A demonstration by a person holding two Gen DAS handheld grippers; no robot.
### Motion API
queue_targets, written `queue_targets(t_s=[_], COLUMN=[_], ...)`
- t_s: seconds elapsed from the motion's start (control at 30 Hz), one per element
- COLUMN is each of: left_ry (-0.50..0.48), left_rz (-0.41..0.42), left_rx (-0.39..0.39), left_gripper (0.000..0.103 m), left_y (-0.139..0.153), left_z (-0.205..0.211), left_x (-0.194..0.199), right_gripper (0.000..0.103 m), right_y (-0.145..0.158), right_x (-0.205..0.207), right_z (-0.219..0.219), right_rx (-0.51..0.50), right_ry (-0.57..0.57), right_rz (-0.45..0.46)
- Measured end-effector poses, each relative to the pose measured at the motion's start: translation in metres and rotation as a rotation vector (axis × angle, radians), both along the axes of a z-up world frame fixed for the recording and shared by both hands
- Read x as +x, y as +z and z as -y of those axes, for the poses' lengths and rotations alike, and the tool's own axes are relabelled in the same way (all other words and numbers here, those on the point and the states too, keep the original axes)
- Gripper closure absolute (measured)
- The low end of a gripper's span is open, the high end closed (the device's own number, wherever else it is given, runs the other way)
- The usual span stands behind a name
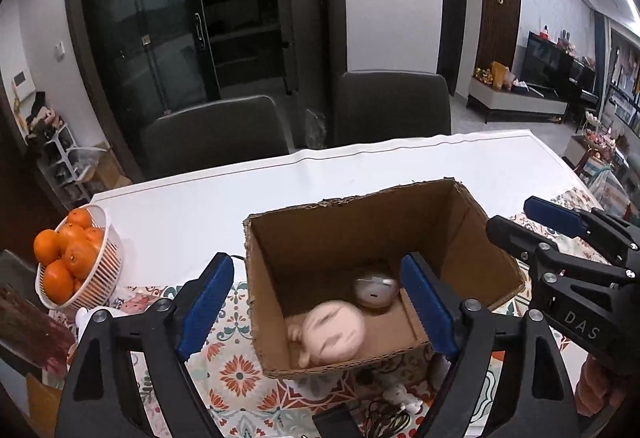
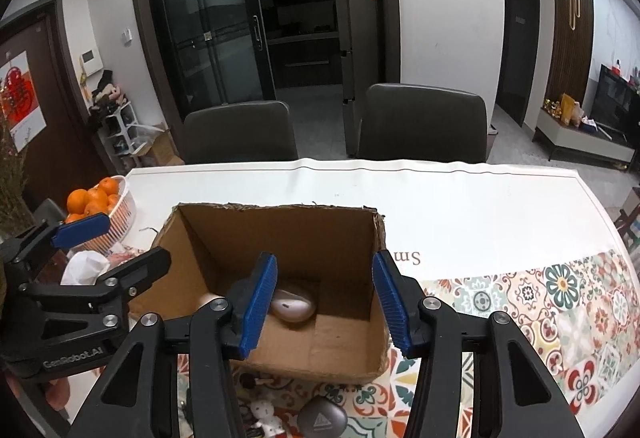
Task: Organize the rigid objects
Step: 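Lower the silver egg into the box and open the right tool while the left releases the lamp, then grasp the white square adapter with the left tool while the right tool grasps the grey Sika puck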
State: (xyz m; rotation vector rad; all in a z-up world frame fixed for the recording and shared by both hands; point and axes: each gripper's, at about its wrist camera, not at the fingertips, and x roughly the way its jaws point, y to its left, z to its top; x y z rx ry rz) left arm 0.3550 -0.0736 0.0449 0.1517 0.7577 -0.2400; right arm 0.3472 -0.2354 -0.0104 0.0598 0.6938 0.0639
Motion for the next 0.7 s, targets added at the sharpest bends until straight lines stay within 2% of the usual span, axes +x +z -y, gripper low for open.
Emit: queue_targets(t_s=[0.33, 0.7], left_ry=[0.018, 0.028], left_rz=[0.024, 0.031], left_rx=[-0.017, -0.010], left_gripper=[0.017, 0.017], left_y=[0.006, -0.002], left_z=[-0.012, -0.019], left_x=[-0.035, -0.078], right_gripper=[0.049, 0.047], right_y=[0.002, -0.001], right_x=[-0.029, -0.061], right_z=[-0.009, -0.017], right_rx=[0.014, 0.021], right_ry=[0.029, 0.056], right_rz=[0.037, 0.056])
